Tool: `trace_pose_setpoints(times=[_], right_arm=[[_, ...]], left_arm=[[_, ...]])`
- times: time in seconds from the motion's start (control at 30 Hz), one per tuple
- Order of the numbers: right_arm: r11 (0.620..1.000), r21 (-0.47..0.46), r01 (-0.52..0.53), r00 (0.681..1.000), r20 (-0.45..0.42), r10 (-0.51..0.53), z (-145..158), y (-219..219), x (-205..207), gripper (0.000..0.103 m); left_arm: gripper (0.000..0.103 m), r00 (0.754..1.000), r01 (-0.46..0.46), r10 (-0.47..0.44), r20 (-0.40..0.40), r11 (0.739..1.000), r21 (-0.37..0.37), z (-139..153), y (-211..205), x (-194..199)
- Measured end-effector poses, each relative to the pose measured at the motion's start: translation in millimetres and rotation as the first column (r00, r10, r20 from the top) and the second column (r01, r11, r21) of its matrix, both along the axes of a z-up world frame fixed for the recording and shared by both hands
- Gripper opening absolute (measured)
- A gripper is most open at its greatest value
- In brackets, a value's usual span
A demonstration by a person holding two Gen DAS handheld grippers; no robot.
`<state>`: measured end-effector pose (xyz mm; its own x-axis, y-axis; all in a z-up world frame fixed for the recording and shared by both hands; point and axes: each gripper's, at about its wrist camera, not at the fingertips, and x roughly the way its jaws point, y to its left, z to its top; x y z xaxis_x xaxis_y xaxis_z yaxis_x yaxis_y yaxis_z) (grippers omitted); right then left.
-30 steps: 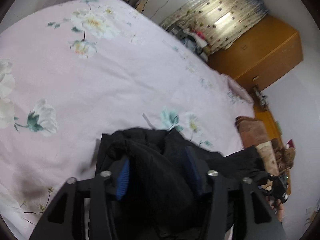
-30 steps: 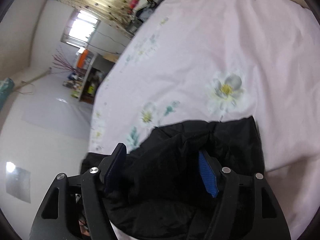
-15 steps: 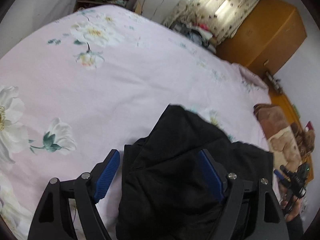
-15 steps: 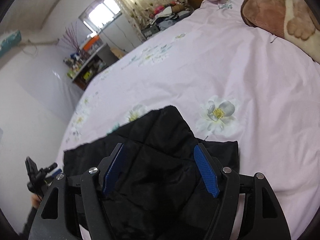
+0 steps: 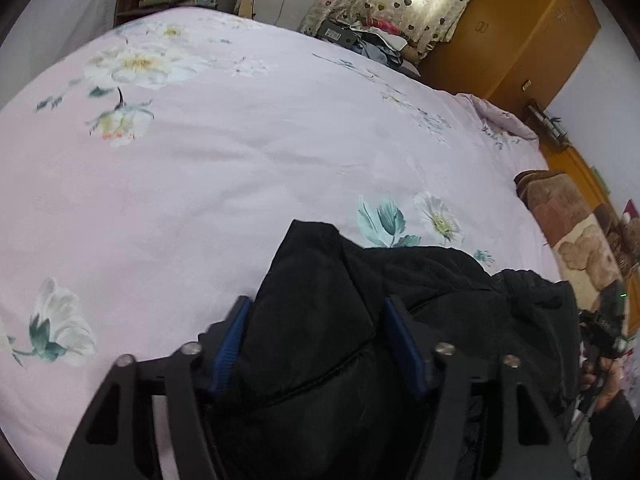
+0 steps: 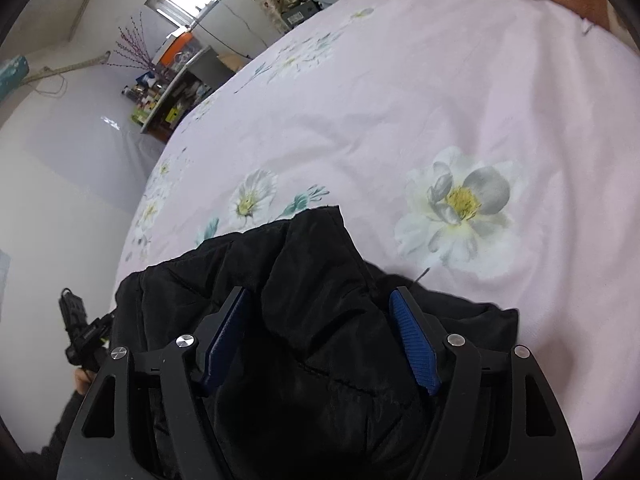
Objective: Fold large clothes
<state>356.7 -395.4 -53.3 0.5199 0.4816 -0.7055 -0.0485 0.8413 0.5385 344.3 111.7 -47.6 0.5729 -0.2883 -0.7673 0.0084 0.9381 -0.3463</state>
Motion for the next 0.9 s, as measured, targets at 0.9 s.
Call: trace_pose_setpoints(times=[0.9], right_arm=[[0.882, -0.443, 0.16, 0.987, 0.06, -0.149, -49, 42, 6, 0.02]], left_arm=[[0.05, 0.99, -0.126, 0.107, 0.09, 0.961, 0.247, -44, -41, 27]])
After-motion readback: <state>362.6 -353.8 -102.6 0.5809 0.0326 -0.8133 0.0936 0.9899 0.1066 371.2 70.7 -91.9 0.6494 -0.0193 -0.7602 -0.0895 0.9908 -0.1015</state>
